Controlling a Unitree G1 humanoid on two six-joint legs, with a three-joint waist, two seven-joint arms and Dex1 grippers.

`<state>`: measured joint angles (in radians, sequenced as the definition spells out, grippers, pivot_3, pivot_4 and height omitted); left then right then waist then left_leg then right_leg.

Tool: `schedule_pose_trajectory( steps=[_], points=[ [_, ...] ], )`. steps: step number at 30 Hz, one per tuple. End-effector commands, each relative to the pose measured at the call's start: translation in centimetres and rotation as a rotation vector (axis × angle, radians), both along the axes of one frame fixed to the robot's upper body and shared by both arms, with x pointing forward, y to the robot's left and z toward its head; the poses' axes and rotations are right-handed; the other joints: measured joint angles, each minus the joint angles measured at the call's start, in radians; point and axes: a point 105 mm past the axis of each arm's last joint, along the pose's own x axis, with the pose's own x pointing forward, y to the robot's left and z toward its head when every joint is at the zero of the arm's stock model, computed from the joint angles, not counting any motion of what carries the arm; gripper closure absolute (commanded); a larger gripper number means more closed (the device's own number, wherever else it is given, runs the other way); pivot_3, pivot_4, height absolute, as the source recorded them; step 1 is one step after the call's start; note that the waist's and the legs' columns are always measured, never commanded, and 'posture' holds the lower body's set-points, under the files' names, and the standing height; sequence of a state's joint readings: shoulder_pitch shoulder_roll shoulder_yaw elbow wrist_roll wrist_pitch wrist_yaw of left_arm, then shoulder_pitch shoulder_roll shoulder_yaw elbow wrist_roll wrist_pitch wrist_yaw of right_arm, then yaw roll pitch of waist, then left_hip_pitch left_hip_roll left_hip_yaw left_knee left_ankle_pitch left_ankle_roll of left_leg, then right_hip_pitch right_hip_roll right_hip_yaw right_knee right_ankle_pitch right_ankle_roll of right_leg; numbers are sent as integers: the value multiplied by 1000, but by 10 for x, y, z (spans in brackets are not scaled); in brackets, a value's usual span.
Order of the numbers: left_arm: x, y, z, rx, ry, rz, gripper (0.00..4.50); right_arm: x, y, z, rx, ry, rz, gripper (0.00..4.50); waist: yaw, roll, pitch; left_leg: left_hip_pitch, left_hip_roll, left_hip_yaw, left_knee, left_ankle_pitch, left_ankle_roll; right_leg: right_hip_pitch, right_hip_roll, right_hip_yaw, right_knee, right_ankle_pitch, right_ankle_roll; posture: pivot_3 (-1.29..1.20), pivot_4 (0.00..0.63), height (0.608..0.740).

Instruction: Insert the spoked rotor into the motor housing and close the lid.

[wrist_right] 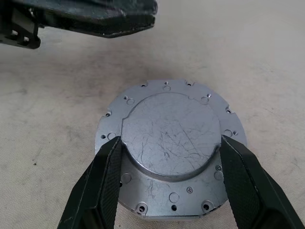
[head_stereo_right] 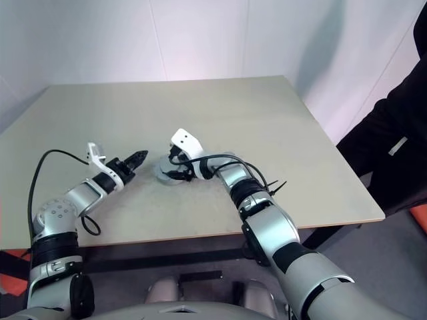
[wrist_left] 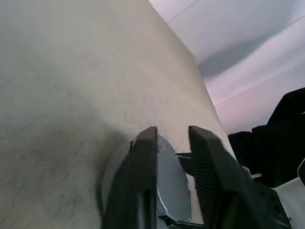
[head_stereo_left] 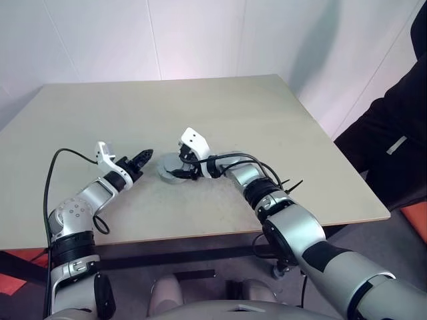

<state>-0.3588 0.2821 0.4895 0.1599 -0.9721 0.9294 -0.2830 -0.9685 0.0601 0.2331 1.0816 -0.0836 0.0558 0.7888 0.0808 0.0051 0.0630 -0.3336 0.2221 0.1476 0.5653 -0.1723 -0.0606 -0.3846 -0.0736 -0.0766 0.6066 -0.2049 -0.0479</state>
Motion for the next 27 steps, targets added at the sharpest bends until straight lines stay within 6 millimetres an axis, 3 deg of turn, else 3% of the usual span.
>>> schedule_pose_trajectory(
  steps=[1,8,14,22,23,25,27],
  points=[
    [6,-17,10,-13,-28,-57,3665,-4,-26,-37,-115,112,-67,1465,1,0,0,0,0,0,0,0,0,0,0,0,0,0,0,0,0,740],
    [8,-41,2,-56,17,-119,3665,-3,-26,-37,-117,104,-69,1465,2,0,0,0,0,0,0,0,0,0,0,0,-1,0,1,0,0,740],
    [5,-32,-35,16,188,-55,3665,-1,-29,-36,-118,100,-83,1465,2,3,-1,1,0,0,-1,0,0,0,0,0,-1,-1,2,0,0,740],
    [-1,-34,-45,11,229,-35,3665,0,-29,-31,-108,97,-64,1465,3,12,-7,1,-3,0,-2,0,1,1,-2,0,-3,-2,4,0,0,740],
    [-1,-35,-44,8,226,-36,3685,0,-28,-29,-98,97,-59,723,3,12,-7,0,-3,0,-2,0,1,1,-2,0,-3,-3,4,0,0,740],
    [-1,-35,-44,5,224,-37,3685,0,-27,-27,-87,98,-56,85,2,11,-7,1,-3,0,-2,0,1,1,-2,0,-4,-3,5,0,0,740],
    [-1,-36,-42,4,220,-41,3685,4,-28,-23,-91,64,-76,31,-2,11,-7,1,-3,0,-2,-1,1,1,-2,0,-5,-3,5,0,0,740]
  ],
)
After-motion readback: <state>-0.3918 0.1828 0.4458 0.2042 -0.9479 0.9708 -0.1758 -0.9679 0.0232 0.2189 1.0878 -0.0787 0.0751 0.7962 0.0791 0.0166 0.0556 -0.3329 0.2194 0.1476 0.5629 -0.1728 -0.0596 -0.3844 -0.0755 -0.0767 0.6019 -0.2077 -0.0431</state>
